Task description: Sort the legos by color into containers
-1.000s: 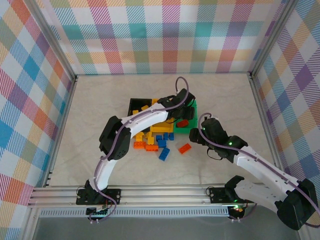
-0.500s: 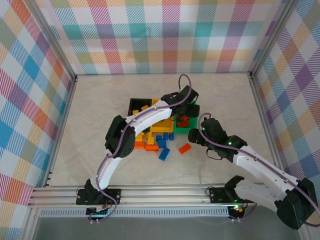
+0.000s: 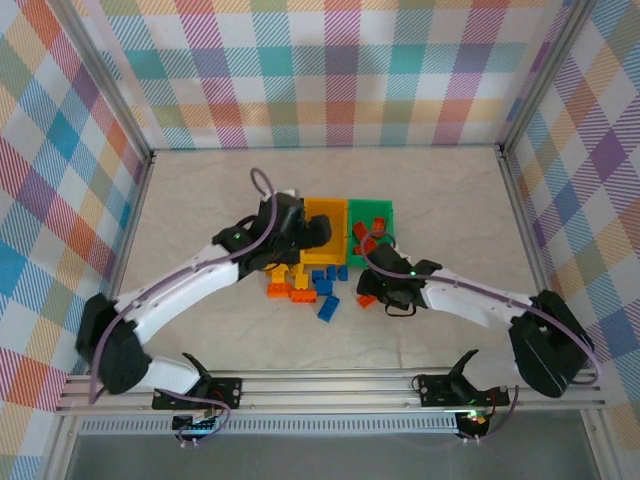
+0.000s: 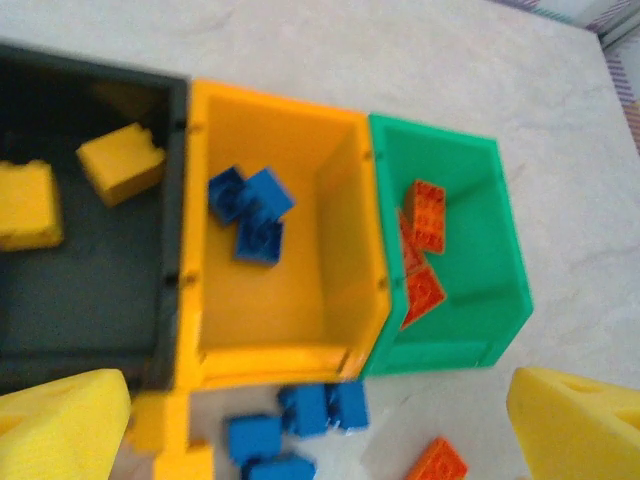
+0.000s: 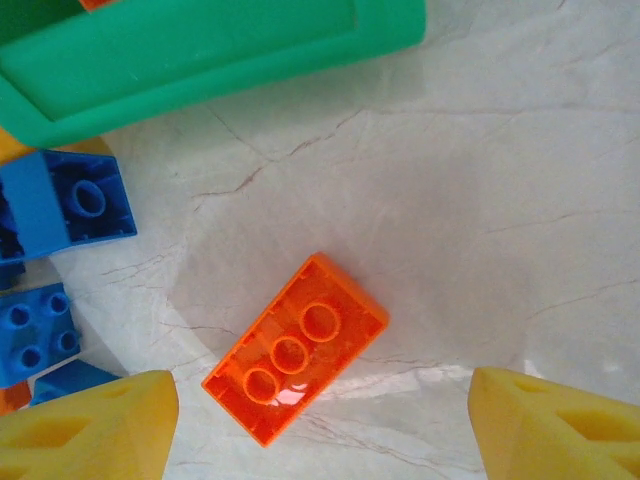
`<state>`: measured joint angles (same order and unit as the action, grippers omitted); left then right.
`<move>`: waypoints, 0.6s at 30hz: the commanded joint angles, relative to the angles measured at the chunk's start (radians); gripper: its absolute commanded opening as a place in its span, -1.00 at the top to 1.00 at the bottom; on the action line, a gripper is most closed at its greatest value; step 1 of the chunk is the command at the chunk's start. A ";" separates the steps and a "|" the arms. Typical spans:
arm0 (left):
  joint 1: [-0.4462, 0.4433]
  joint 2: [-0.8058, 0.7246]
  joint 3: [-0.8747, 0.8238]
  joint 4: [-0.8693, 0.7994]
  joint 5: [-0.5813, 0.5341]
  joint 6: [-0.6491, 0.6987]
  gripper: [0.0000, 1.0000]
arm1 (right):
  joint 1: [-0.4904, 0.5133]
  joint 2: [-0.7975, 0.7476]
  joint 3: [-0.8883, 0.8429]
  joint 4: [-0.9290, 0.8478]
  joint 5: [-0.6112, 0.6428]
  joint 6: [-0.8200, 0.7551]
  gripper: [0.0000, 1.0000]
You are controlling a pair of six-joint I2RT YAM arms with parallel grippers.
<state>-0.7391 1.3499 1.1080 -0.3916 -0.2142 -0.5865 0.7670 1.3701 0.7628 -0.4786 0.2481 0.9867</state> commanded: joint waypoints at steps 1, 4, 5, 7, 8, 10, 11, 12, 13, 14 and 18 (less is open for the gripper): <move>-0.009 -0.116 -0.119 0.008 -0.054 -0.047 -1.00 | 0.018 0.058 0.071 -0.052 0.045 0.148 -0.54; -0.009 -0.217 -0.201 -0.002 -0.061 -0.061 -1.00 | 0.020 0.112 0.093 -0.050 0.039 0.187 -0.54; -0.008 -0.240 -0.222 -0.005 -0.065 -0.065 -1.00 | 0.020 0.130 0.102 -0.053 0.035 0.192 -0.54; -0.008 -0.286 -0.260 -0.010 -0.073 -0.071 -1.00 | 0.024 0.177 0.130 -0.081 0.035 0.204 -0.54; -0.009 -0.300 -0.272 -0.013 -0.080 -0.076 -1.00 | 0.026 0.198 0.141 -0.103 0.036 0.213 -0.54; -0.008 -0.323 -0.292 -0.022 -0.090 -0.082 -1.00 | 0.026 0.239 0.156 -0.134 0.032 0.228 -0.52; -0.009 -0.329 -0.300 -0.021 -0.090 -0.082 -1.00 | 0.026 0.254 0.158 -0.139 0.030 0.233 -0.52; -0.008 -0.334 -0.307 -0.021 -0.090 -0.082 -1.00 | 0.026 0.270 0.161 -0.142 0.027 0.235 -0.51; -0.009 -0.339 -0.312 -0.021 -0.090 -0.082 -1.00 | 0.026 0.286 0.167 -0.144 0.021 0.234 -0.50; -0.009 -0.342 -0.318 -0.020 -0.090 -0.082 -1.00 | 0.026 0.300 0.173 -0.151 0.020 0.232 -0.49; -0.009 -0.353 -0.338 -0.026 -0.094 -0.075 -1.00 | 0.030 0.329 0.185 -0.172 0.006 0.219 -0.35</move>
<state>-0.7437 1.0206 0.7876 -0.4042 -0.2829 -0.6582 0.7872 1.6718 0.9443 -0.6018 0.2718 1.1919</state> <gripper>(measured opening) 0.998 0.689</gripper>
